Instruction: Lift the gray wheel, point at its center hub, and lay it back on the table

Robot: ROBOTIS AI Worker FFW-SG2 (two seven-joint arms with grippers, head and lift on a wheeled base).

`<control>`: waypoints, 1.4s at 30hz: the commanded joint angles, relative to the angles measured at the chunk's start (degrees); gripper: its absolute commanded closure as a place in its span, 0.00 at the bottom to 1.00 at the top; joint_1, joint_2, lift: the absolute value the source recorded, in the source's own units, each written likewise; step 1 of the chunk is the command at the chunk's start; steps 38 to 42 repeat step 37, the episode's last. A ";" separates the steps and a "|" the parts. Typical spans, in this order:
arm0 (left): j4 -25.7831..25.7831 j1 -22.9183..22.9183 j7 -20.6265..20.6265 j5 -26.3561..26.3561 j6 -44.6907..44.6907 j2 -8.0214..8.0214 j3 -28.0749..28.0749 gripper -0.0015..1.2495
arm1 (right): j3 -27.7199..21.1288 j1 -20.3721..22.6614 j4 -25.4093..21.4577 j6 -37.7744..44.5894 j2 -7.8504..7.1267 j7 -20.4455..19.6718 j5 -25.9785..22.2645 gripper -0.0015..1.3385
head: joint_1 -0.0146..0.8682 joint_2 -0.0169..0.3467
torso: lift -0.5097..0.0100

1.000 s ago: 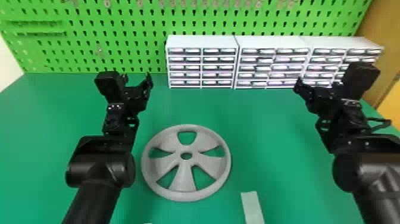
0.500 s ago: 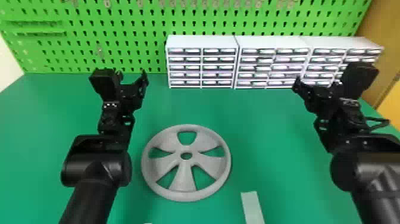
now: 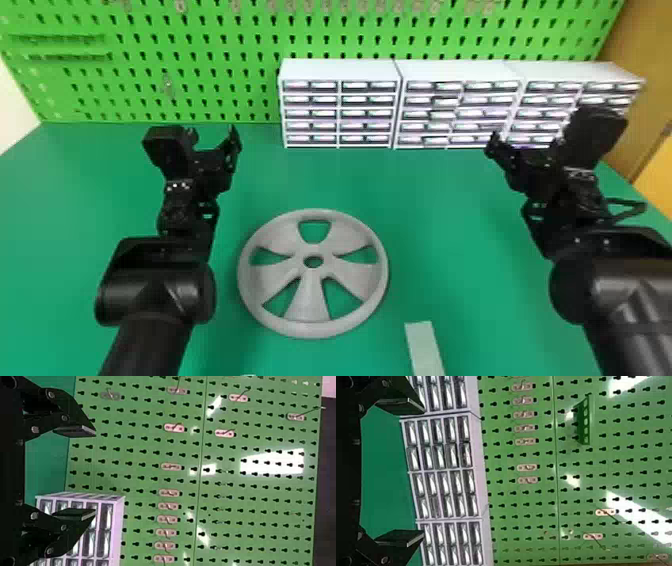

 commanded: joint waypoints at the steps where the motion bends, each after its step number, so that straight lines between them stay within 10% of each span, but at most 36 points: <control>1: -1.01 1.31 0.37 -0.01 0.54 -0.15 0.51 0.43 | 0.53 -0.08 0.00 -0.25 0.25 0.00 0.36 0.15 | 0.80 0.18 | 0.80; 42: -4.26 3.51 0.81 -0.89 2.82 -0.15 1.13 0.43 | 5.27 -0.43 0.79 -0.95 -1.07 0.00 -0.96 0.15 | 0.80 0.18 | 0.80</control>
